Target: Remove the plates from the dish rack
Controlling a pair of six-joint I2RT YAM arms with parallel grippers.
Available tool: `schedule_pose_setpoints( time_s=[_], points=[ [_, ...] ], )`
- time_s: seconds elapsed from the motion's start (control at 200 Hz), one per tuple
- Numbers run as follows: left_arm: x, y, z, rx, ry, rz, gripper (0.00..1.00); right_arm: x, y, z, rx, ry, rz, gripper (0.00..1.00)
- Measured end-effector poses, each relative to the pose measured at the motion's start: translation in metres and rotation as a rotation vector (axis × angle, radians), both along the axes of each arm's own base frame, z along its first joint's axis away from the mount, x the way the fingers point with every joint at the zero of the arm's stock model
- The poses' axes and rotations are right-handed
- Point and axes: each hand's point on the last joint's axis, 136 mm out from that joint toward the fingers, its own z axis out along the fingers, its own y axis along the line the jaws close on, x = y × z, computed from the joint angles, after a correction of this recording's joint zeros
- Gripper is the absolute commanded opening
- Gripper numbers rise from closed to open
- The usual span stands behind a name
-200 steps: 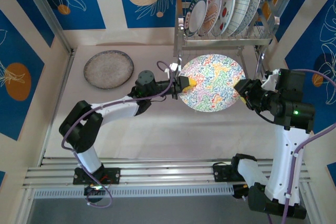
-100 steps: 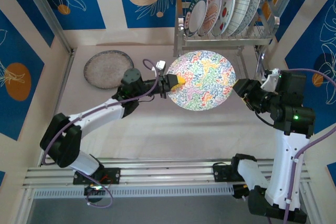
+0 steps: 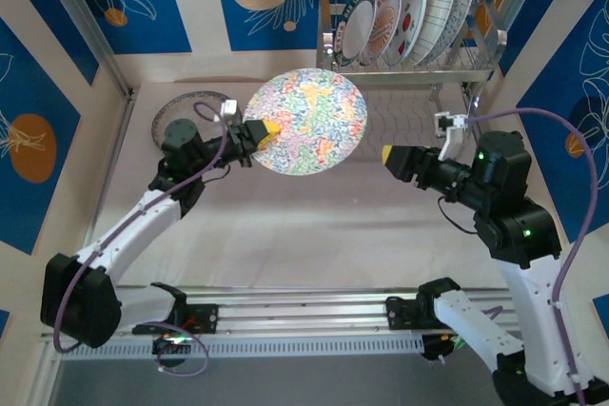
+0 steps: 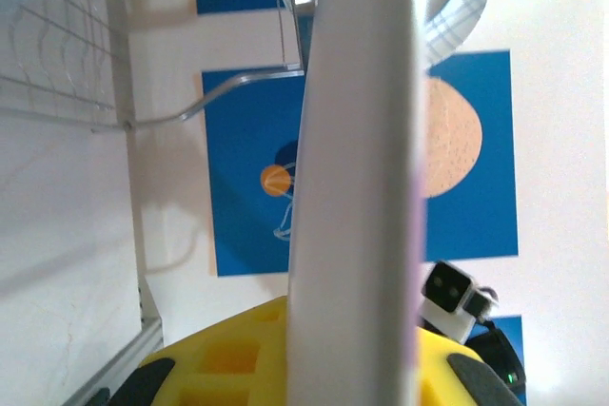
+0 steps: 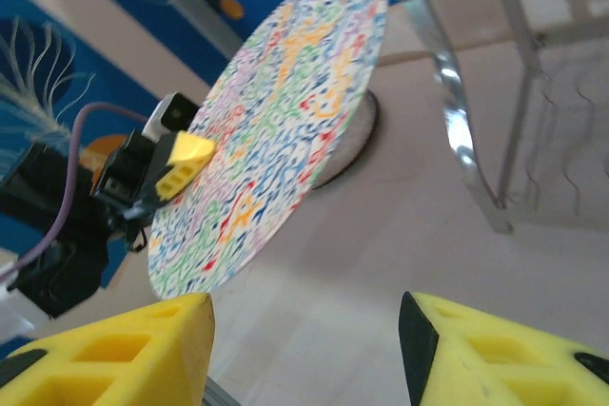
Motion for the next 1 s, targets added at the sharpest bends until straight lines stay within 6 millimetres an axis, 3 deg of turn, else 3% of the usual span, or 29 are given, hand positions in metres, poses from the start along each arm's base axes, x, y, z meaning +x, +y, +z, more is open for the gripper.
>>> schedule_pose_setpoints(
  time_s=[0.195,0.57,0.785,1.0],
  points=[
    [0.011,0.038,-0.004,0.019,0.015,0.108,0.06,-0.001,0.044,0.013,-0.090,-0.173,0.134,0.57],
    [0.019,0.103,-0.026,0.067,0.062,0.366,0.07,-0.011,0.120,0.013,-0.245,-0.411,0.297,0.60],
    [0.019,0.131,-0.043,0.114,0.086,0.509,0.07,-0.012,0.135,0.021,-0.264,-0.518,0.306,0.61],
    [0.023,0.156,-0.083,0.170,0.157,0.642,0.07,-0.008,0.142,0.023,-0.288,-0.561,0.303,0.62]
  ],
)
